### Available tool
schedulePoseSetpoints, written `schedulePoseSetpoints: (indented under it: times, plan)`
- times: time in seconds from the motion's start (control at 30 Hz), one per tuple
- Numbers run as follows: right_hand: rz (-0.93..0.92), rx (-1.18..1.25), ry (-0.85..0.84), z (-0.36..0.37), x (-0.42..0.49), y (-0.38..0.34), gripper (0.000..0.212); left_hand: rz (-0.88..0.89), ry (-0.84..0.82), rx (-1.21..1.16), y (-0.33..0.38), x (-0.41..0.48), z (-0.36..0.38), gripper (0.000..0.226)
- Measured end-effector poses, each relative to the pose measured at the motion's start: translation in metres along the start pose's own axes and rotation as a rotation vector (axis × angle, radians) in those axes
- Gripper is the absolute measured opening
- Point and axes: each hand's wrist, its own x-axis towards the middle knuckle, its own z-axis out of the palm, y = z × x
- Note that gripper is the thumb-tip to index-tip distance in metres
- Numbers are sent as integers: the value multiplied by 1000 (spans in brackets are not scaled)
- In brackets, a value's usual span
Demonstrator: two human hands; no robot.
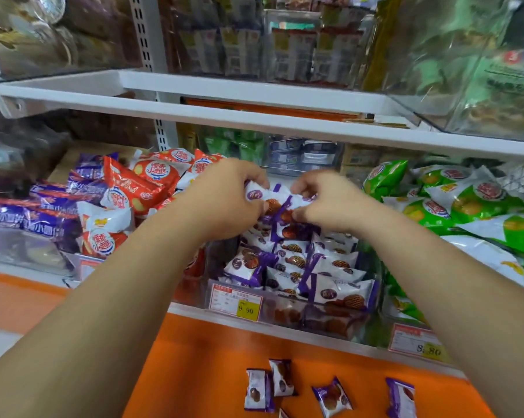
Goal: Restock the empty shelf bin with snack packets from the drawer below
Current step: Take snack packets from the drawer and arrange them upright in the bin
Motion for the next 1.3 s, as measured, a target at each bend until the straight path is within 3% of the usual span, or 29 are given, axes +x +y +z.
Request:
schedulePoseSetpoints:
  times: [0.1,0.23,0.4,0.67,0.77,0.83,1.07,1.3]
  plan:
    - [-88,-176,-95,13,14,-4,23,-10,-12,75,-4,2,3,20]
    - [-30,-386,-173,21,26,2,28,-2,-29,156,-7,10,12,26]
    - [37,-510,-137,21,26,18,14,-10,-75,169,-8,17,38,27]
    - [63,-332,-147,5,25,29,17,-76,-204,128,-9,21,73,27]
    - [40,-259,-65,3,23,33,24,-74,-185,144,-7,27,67,26]
    - [38,-223,-33,8,24,33,17,-62,-157,186,-5,31,59,26]
    - [-3,-250,-158,9,24,34,28,-33,-185,156,-9,28,74,29]
    - [-9,-137,-64,-13,19,31,29,29,-208,116,-7,31,89,30]
